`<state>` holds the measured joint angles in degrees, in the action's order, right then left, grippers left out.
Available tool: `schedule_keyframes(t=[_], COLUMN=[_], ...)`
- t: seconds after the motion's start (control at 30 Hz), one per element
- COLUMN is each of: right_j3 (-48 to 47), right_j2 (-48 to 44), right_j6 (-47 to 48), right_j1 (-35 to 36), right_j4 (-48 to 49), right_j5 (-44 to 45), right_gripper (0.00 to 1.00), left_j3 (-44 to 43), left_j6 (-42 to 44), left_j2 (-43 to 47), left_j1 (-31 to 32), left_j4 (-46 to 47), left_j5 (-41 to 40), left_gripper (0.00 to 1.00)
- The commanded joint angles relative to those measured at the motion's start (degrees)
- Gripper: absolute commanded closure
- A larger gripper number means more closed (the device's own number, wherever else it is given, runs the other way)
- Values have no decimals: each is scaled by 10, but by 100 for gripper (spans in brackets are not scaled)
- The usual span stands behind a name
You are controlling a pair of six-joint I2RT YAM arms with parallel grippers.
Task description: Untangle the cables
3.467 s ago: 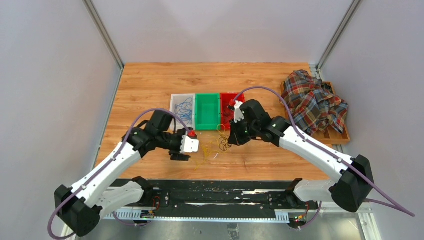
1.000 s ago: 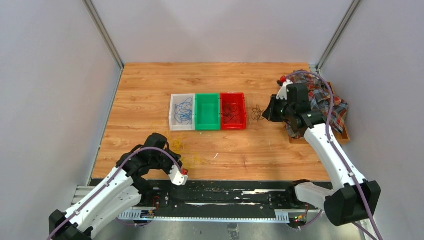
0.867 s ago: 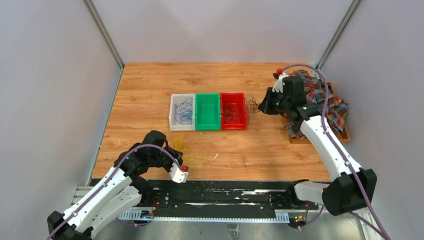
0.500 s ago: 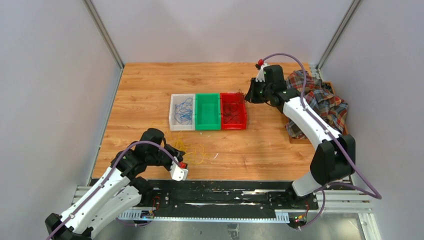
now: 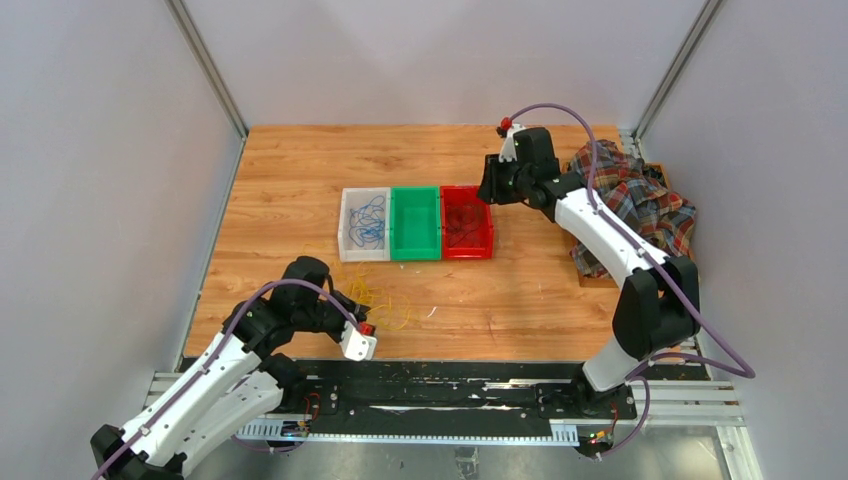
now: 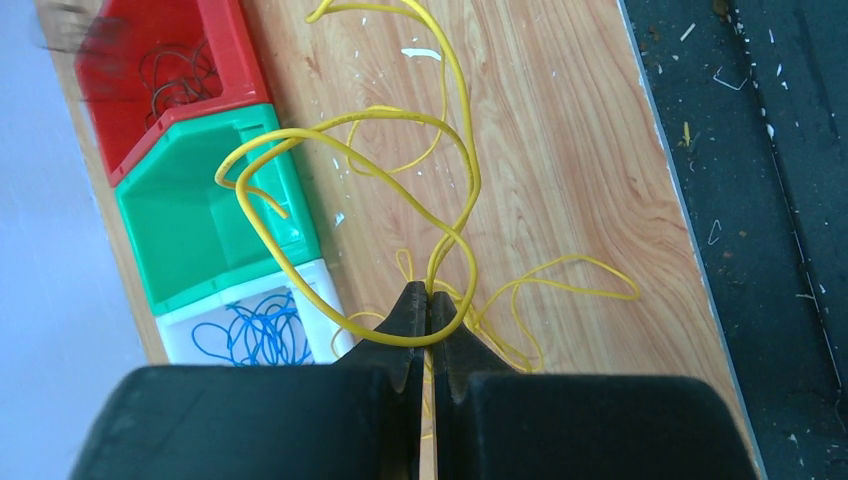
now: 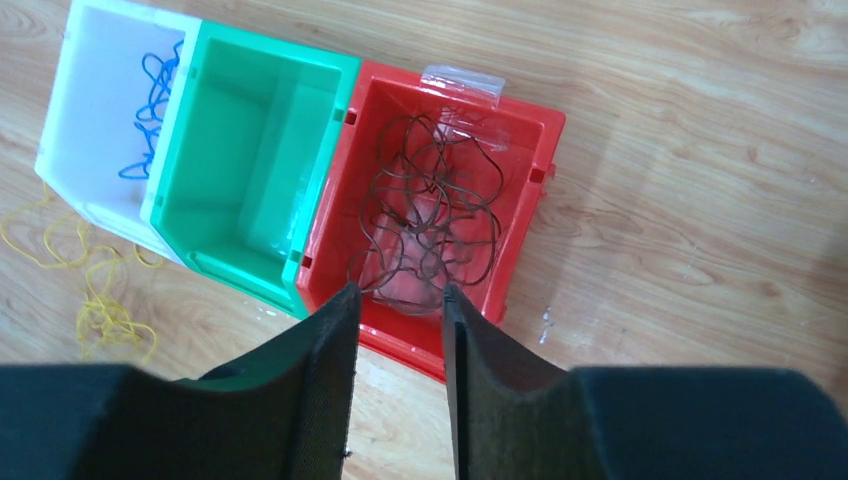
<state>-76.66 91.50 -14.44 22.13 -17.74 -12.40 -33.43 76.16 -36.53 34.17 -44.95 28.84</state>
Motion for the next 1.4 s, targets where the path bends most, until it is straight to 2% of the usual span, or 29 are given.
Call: schedule_keyframes(t=[0.0,0.07,0.13,0.23,0.37,0.5,0.73,0.97,1.23,1.37], right_j3=[-20,-12,2,57,167,268,327,300,291,289], right_j2=[-2,-16,-40,-82,-140,-189,-257,-262,-230,-218], right_j6=[23,29,40,74,141,140,165,313,496,548], right_j1=[14,17,26,58,137,206,301,409,507,536], right_j4=[4,8,24,92,186,260,287,217,252,283], right_j5=[35,48,53,15,-55,-118,-100,40,215,250], right_gripper=[56,46,44,43,42,42,42,42,43,45], left_j3=[-24,-30,-37,-47,-65,-68,-75,-81,-111,-119], left_j6=[-15,-25,-38,-76,-110,-109,-115,-104,-124,-134], left_j2=[-6,-12,-18,-26,-41,-38,-44,-42,-55,-59], left_j1=[-5,-5,-5,-5,-5,-5,-5,-5,-5,-5], left_j4=[-1,-1,2,20,33,35,22,-3,-39,-45], left_j5=[20,23,26,32,32,36,32,38,49,54], left_gripper=[99,99,99,99,99,99,99,99,99,99])
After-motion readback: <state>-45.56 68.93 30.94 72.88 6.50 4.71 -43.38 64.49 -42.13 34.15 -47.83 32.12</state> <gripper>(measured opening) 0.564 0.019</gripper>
